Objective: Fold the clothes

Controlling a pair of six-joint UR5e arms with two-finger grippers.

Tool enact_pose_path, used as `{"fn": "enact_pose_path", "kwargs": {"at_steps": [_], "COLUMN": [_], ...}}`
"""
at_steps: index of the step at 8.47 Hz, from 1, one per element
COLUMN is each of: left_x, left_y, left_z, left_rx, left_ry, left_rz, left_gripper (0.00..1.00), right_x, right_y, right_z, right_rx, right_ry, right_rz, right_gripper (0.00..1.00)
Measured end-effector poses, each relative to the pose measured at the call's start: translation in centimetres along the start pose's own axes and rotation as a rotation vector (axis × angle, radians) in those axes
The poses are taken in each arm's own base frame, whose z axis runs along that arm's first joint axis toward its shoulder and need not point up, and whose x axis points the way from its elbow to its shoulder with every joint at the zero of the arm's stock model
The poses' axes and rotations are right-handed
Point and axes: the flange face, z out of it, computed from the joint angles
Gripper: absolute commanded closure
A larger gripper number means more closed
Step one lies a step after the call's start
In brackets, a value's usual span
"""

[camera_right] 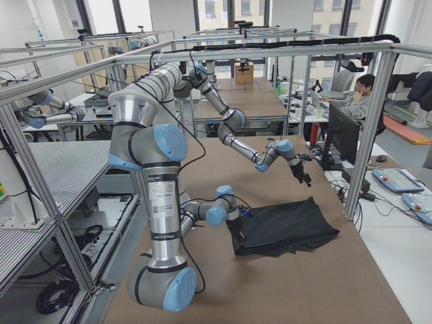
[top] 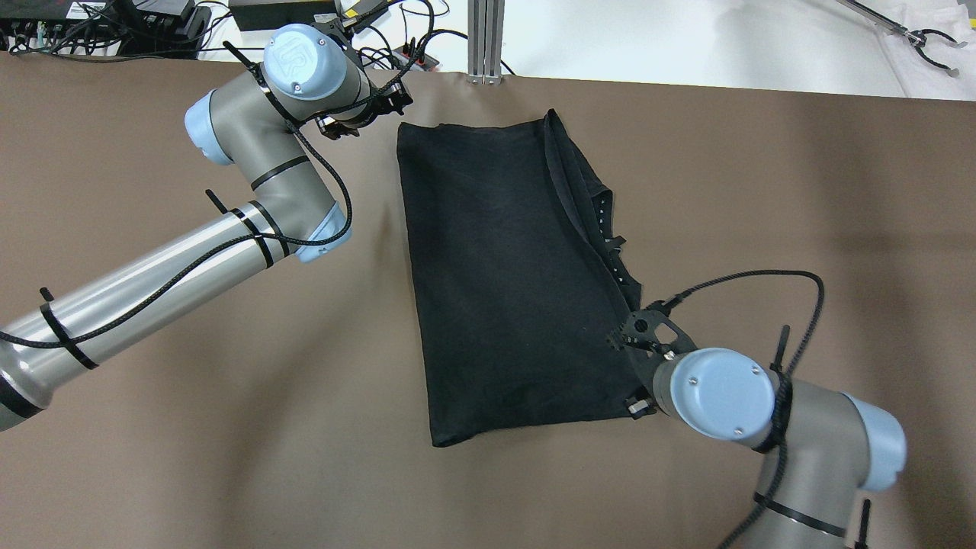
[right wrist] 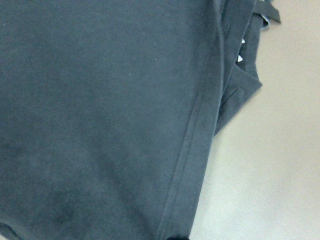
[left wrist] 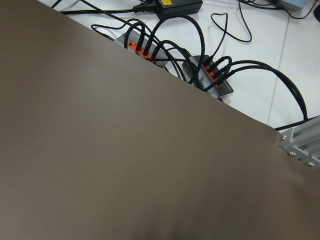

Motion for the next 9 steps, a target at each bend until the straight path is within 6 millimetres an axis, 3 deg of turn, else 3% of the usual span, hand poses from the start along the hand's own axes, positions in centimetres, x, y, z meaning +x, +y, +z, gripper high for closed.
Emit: {"fn": "enact_pose_path", "kwargs": {"at_steps": [2,3,4,7,8,9], "left_x": [0.0,0.1,0.3,0.5,0.7,1.0], "left_y": [0.0,0.0,0.1,0.2,0.3,0.4], "left_z": [0.0,-0.1,-0.3,-0.6,-0.9,-1.4], "left_rx": [0.000,0.000,0.000,-0.001,-0.003,-0.004], "left_ry": [0.001,0.003,0.007,0.012,0.008,0.001], "left_rz": [-0.008,-0.009,-0.011,-0.014,-0.015,-0.016], "left_gripper": [0.13,0.13,0.13,0.13,0.13,0.13], "right_x": [-1.9,-3.1,-3.8,-4.3,-4.0,-3.7], "right_y": [3.7,5.1,6.1,6.5,5.6,3.3], "right_z": [-1.6,-2.4,-3.3,-4.2,-4.1,-3.4], "right_rx": [-0.033,-0.057,-0.075,-0.085,-0.073,-0.048], "right_ry": [-0.041,-0.053,-0.057,-0.048,-0.040,-0.029], "right_rz": [0.090,0.122,0.144,0.175,0.188,0.189], "right_gripper": [1.00,0.39,0.05,0.05,0.05,0.05]}}
